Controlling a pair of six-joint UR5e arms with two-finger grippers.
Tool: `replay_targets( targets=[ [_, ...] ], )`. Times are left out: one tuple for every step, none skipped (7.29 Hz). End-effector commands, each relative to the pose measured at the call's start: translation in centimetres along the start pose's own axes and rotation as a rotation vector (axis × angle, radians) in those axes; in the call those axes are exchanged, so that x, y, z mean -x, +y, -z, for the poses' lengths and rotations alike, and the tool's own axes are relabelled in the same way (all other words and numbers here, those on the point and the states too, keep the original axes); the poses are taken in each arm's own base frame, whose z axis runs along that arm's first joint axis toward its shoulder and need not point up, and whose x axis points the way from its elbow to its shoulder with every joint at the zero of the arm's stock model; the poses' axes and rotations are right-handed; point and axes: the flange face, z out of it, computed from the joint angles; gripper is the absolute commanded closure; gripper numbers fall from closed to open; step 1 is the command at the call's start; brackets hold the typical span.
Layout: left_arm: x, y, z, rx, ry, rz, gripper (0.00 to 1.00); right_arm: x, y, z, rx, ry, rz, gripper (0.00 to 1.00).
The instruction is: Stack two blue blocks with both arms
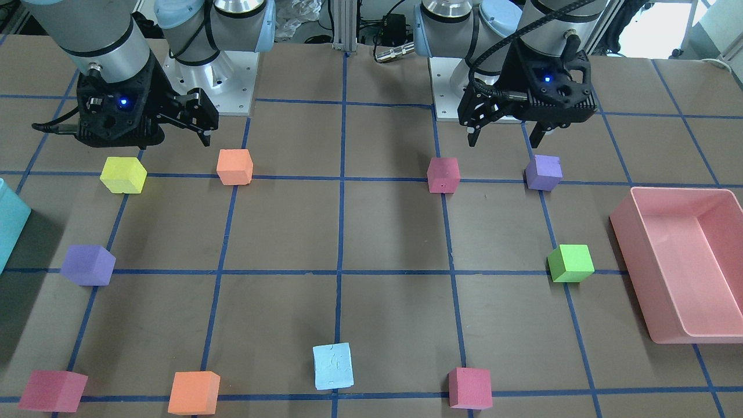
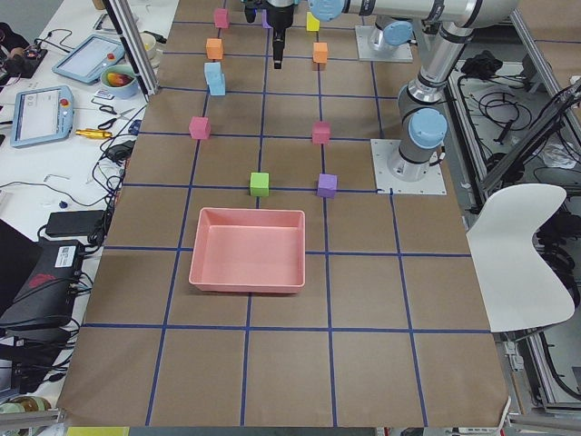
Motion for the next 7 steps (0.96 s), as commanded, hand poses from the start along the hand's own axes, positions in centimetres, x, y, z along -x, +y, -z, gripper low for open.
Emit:
replay_targets(
  targets=[
    [0.32, -1.18, 1.05, -0.078, 0.016, -0.004, 0.0, -0.28, -0.31, 0.53, -0.043, 0.005, -0.002, 0.0],
    [0.21, -1.74, 1.01, -0.087, 0.013, -0.005, 0.0, -0.52, -0.44, 0.58, -0.053, 0.005, -0.009, 0.0],
    [0.18, -1.71, 1.15, -0.089, 0.016, -0.004, 0.0, -0.51, -0.44, 0.58, -0.053, 0.003, -0.018, 0.0],
    [0.4, -1.15, 1.42, -0.084, 0.016, -0.001, 0.0, -0.52, -0.43, 0.56, -0.052, 0.005, -0.017, 0.0],
    [0.87, -1.16, 1.38, -0.081, 0.012, 0.01, 0.0, -0.51, -0.41, 0.55, -0.05, 0.003, -0.016, 0.0],
    [0.87, -1.07, 1.29, -0.078, 0.012, 0.01, 0.0, -0.51, -0.39, 0.46, -0.047, 0.003, -0.014, 0.0],
    [0.84, -1.05, 1.15, -0.077, 0.015, 0.01, 0.0, -0.5, -0.34, 0.52, -0.049, 0.003, -0.016, 0.0]
  ],
)
